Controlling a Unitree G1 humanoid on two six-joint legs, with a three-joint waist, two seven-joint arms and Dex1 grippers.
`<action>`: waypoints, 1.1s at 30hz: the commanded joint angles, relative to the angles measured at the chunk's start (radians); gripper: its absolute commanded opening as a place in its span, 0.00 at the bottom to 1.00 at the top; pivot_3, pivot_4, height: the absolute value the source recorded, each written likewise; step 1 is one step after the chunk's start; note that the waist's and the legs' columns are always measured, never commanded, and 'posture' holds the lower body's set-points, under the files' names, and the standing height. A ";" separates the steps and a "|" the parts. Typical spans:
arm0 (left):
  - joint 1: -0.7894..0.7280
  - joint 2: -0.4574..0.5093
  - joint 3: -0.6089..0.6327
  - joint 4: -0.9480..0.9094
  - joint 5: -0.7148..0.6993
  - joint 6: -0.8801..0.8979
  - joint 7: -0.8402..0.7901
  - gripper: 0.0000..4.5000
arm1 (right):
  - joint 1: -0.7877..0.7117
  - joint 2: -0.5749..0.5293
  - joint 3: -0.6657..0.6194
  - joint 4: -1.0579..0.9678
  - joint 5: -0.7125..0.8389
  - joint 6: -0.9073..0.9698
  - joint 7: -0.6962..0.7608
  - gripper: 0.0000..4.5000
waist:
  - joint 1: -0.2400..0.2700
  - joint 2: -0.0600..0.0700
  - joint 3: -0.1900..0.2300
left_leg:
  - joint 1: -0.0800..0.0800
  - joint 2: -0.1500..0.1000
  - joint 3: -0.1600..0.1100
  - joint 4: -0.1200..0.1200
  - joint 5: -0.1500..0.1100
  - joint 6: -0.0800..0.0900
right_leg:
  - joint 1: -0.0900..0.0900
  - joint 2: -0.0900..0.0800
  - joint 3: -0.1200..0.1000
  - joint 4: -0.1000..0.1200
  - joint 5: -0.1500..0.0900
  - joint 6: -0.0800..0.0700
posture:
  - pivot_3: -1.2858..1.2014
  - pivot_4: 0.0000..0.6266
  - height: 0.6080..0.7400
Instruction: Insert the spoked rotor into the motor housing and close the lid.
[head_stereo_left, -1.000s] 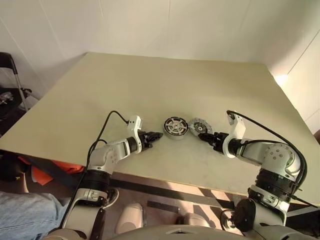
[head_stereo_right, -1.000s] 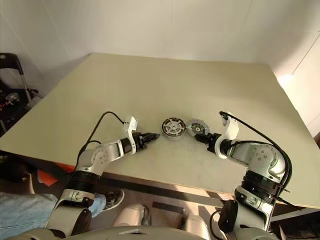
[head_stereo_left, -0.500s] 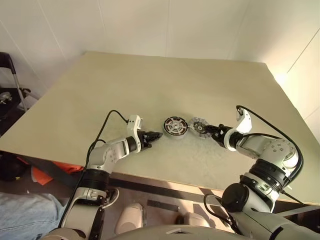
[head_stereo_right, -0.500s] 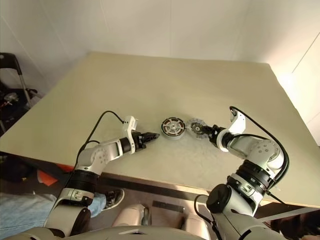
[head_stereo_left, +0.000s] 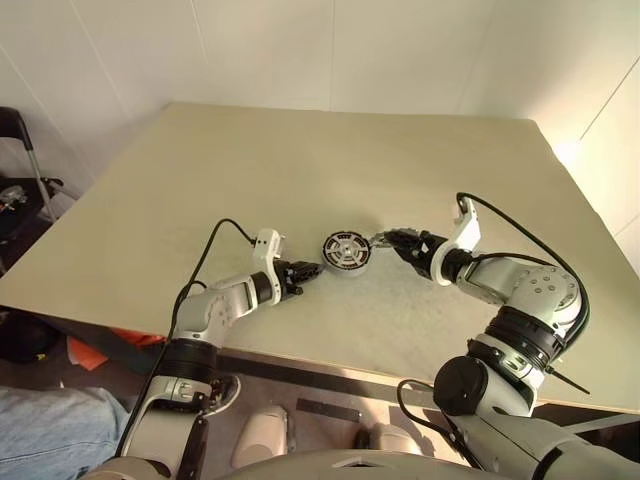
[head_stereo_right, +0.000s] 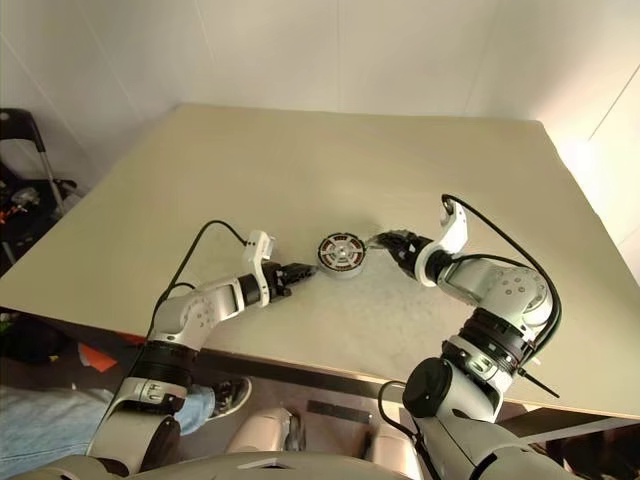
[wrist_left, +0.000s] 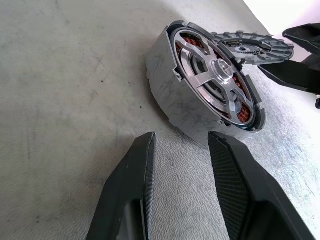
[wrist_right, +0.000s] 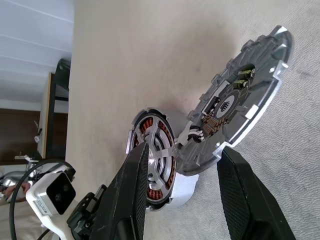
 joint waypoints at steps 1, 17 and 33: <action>0.013 0.005 -0.013 0.012 0.030 0.006 0.022 0.39 | -0.026 -0.009 0.032 -0.053 0.020 0.005 0.015 0.52 | 0.000 0.000 0.000 | 0.000 0.000 0.000 0.000 0.000 0.000 | 0.000 0.000 0.000 0.000 0.000 0.000 | 0.52 0.00 1.00; 0.010 0.001 -0.014 0.015 0.032 -0.001 0.025 0.39 | 0.002 -0.046 0.190 0.050 -0.138 -0.188 -0.048 0.43 | 0.001 0.002 0.000 | 0.000 0.000 0.000 -0.001 0.000 0.000 | 0.000 0.000 0.000 0.000 0.000 0.000 | 0.52 0.00 1.00; 0.017 0.004 -0.015 0.013 0.034 -0.004 0.026 0.39 | 0.053 -0.131 0.357 -0.086 -0.070 -0.217 0.101 0.05 | 0.001 0.003 -0.002 | 0.000 0.000 0.000 -0.001 -0.001 0.001 | 0.000 0.000 0.000 0.000 -0.001 -0.001 | 0.52 0.00 1.00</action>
